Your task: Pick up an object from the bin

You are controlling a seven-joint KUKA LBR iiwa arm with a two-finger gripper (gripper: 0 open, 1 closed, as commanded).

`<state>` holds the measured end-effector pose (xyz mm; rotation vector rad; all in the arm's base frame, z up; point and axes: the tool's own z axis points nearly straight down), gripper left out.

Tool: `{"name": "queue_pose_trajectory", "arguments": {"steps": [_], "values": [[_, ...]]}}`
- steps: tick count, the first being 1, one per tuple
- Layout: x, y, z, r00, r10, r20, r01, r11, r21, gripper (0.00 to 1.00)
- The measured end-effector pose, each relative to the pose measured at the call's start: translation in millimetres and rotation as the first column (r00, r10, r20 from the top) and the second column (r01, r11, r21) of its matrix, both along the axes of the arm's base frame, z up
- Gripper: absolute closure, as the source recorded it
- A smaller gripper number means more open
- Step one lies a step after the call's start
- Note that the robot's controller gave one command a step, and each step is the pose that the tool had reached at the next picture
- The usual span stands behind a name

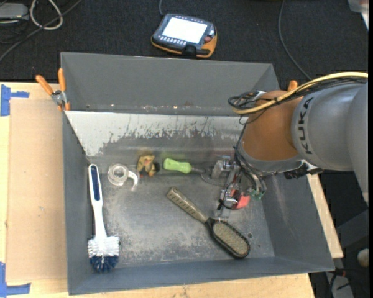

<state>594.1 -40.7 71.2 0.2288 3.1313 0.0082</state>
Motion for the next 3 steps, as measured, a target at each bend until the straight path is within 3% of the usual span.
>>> {"name": "queue_pose_trajectory", "arguments": {"steps": [1, 2, 3], "values": [[-22.3, -34, -1, 1.0, -0.019, -0.004, 0.019, 1.0, 0.003, 1.0], [-22.4, -34, -1, 1.0, -0.019, -0.004, 0.019, 1.0, 0.003, 1.0], [-23.3, -35, 24, 1.0, -0.023, -0.006, 0.023, 1.0, 0.005, 1.0]]}}
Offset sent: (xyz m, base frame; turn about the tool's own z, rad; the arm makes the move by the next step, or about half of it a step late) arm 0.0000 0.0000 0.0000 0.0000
